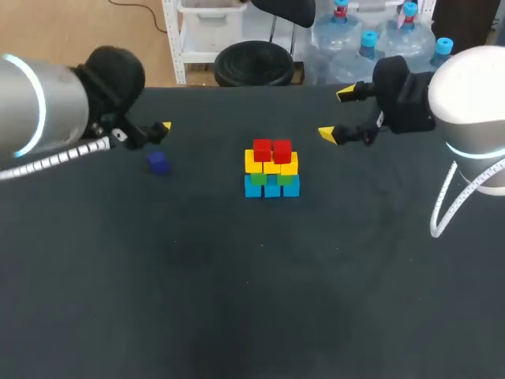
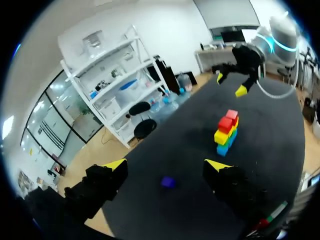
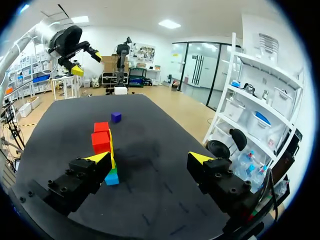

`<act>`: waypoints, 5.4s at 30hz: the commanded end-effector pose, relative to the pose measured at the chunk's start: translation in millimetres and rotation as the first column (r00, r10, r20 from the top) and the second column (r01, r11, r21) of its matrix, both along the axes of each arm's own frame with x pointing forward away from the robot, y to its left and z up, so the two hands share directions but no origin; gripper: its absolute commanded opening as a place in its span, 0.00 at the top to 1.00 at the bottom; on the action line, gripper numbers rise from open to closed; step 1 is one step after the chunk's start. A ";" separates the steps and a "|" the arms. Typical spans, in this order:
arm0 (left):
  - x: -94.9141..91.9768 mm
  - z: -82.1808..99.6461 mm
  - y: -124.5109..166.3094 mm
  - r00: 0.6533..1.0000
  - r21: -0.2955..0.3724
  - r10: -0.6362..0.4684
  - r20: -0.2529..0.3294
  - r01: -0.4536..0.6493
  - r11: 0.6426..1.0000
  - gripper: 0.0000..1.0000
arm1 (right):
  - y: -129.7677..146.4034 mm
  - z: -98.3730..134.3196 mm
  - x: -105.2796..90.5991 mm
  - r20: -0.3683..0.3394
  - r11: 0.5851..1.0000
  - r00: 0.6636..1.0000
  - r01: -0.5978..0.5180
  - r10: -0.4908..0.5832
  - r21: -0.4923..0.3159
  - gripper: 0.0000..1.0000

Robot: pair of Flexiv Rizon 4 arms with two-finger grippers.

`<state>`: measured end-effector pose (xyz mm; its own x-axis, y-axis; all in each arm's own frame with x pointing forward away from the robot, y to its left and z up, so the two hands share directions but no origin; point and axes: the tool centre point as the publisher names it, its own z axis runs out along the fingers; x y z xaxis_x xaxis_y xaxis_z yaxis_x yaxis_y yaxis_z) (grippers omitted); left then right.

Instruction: Place the blue cubes, place green cubes on the blue cubes, place the yellow cubes on the green cubes, then place the red cubes on the yellow cubes, and place purple cube on the red cubes.

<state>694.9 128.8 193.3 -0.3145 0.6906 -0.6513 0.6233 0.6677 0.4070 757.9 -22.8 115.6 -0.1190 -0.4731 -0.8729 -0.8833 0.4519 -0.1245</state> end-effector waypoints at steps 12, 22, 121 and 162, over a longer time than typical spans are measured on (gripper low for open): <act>20.2 -98.6 -13.5 0.636 -0.004 -0.250 -0.730 0.361 0.932 0.00 | -0.4 0.6 -0.4 0.000 1.000 1.000 0.000 0.000 0.000 0.00; 33.6 -150.1 5.9 0.622 0.030 -0.276 -0.733 0.435 0.900 0.00 | -0.4 0.6 -0.4 0.000 1.000 1.000 0.000 0.000 0.000 0.00; -27.4 -17.5 -135.0 0.712 -0.042 -0.417 -0.565 0.480 0.876 1.00 | -0.4 0.6 -0.4 0.000 1.000 1.000 0.000 0.000 0.000 0.00; 4.8 -84.5 -194.7 0.635 0.063 -0.535 -0.557 0.675 0.735 1.00 | -0.4 0.6 -0.4 0.000 1.000 1.000 0.000 0.000 0.000 0.00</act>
<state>696.3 -66.0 113.6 0.0297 0.9470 -0.3198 0.9993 -0.0212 0.0298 758.1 -22.7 115.5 -0.1187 -0.4728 -0.8732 -0.8832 0.4521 -0.1247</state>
